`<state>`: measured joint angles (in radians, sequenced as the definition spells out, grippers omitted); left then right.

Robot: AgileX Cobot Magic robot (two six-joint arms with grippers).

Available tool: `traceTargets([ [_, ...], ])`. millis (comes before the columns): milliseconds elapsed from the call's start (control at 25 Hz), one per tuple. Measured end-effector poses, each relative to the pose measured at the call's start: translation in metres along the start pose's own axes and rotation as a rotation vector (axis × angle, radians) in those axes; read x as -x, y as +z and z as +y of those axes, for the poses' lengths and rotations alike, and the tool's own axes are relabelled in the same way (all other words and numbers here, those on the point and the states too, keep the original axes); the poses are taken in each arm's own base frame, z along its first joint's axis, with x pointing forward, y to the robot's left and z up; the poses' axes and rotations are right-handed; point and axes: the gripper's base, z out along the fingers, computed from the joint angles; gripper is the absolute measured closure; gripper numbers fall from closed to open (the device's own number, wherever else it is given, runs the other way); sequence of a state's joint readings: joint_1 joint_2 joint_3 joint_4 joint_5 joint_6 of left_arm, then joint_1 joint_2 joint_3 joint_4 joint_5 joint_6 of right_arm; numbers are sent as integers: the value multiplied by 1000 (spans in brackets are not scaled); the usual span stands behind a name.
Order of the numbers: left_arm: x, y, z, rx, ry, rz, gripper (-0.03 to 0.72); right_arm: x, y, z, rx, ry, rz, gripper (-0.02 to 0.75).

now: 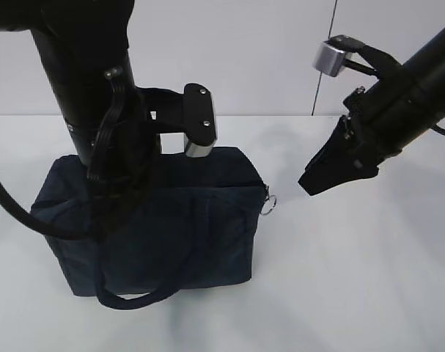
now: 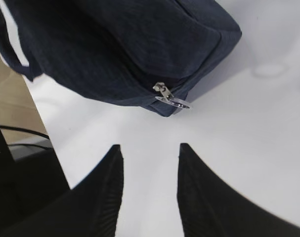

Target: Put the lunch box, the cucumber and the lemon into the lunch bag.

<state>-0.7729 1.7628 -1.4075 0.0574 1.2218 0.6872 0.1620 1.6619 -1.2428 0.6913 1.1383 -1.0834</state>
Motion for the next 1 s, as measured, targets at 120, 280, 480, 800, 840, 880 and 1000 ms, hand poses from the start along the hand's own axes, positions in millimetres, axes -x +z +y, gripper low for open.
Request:
traceTargets([
  [120, 0, 0, 0, 2, 2, 1, 687, 1, 0, -2, -19, -59, -9, 472],
  [280, 0, 0, 0, 2, 2, 1, 687, 4, -1, -7, -75, -78, -37, 472],
  [480, 0, 0, 0, 3, 3, 2, 687, 5, -1, -8, -92, -122, -42, 434],
  [800, 0, 0, -1, -7, -1, -4, 687, 3, 9, -14, -77, -128, -34, 239],
  [840, 0, 0, -1, -8, -2, -6, 687, 3, 11, -16, -70, -119, -37, 225],
  [880, 0, 0, -1, -8, -2, -6, 687, 3, 13, -16, -64, -113, -40, 217],
  [1000, 1, 0, -1, -11, -3, -8, 687, 3, 16, -18, -51, -97, -49, 212],
])
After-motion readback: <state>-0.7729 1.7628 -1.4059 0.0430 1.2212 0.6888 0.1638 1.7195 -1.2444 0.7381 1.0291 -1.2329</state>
